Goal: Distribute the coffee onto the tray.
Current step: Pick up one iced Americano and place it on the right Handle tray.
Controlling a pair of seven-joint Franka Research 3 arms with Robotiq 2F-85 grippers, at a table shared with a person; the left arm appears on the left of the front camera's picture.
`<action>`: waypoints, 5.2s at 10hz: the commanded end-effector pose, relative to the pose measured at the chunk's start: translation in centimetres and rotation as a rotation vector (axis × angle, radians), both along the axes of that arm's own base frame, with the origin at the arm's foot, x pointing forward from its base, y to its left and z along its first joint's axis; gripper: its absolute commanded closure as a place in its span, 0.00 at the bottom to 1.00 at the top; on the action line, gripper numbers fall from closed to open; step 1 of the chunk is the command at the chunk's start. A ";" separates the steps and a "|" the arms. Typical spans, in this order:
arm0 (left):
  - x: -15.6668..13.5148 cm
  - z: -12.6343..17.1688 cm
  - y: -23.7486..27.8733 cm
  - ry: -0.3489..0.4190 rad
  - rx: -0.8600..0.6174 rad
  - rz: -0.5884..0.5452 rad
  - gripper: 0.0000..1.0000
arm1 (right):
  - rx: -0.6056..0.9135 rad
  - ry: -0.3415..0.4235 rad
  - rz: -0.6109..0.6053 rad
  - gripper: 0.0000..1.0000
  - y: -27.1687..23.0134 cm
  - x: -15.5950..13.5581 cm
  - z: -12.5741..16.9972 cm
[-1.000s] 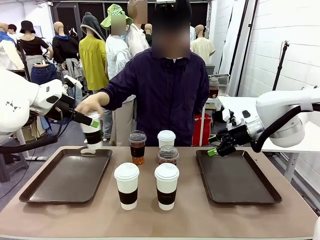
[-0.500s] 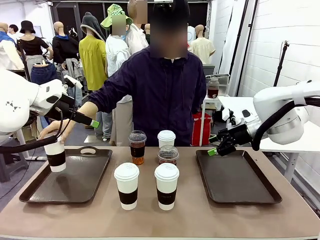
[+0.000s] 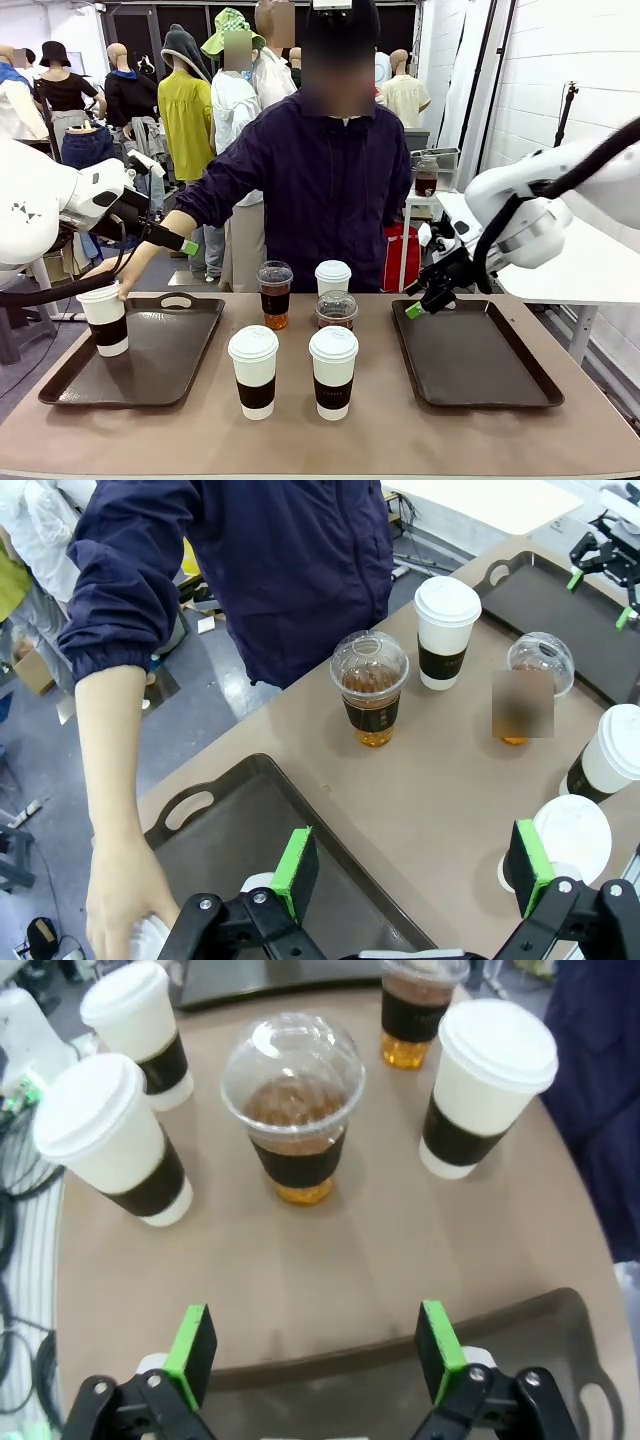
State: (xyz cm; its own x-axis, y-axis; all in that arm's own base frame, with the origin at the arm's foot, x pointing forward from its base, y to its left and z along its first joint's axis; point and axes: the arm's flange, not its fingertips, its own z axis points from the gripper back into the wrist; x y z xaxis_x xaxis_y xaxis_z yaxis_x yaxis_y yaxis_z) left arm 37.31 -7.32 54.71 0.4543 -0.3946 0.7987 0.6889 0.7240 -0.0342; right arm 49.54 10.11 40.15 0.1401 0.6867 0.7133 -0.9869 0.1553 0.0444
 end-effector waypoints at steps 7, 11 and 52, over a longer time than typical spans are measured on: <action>0.0 0.0 0.1 0.003 -0.007 -0.002 0.00 | 0.328 -0.105 0.055 0.00 -0.4 3.3 -5.1; 0.0 0.0 0.1 0.003 -0.007 -0.002 0.00 | 0.459 -0.126 0.103 0.00 0.4 4.0 -8.5; 0.0 0.0 0.1 0.003 -0.007 -0.002 0.00 | 0.640 0.060 0.190 0.00 11.7 3.4 -17.0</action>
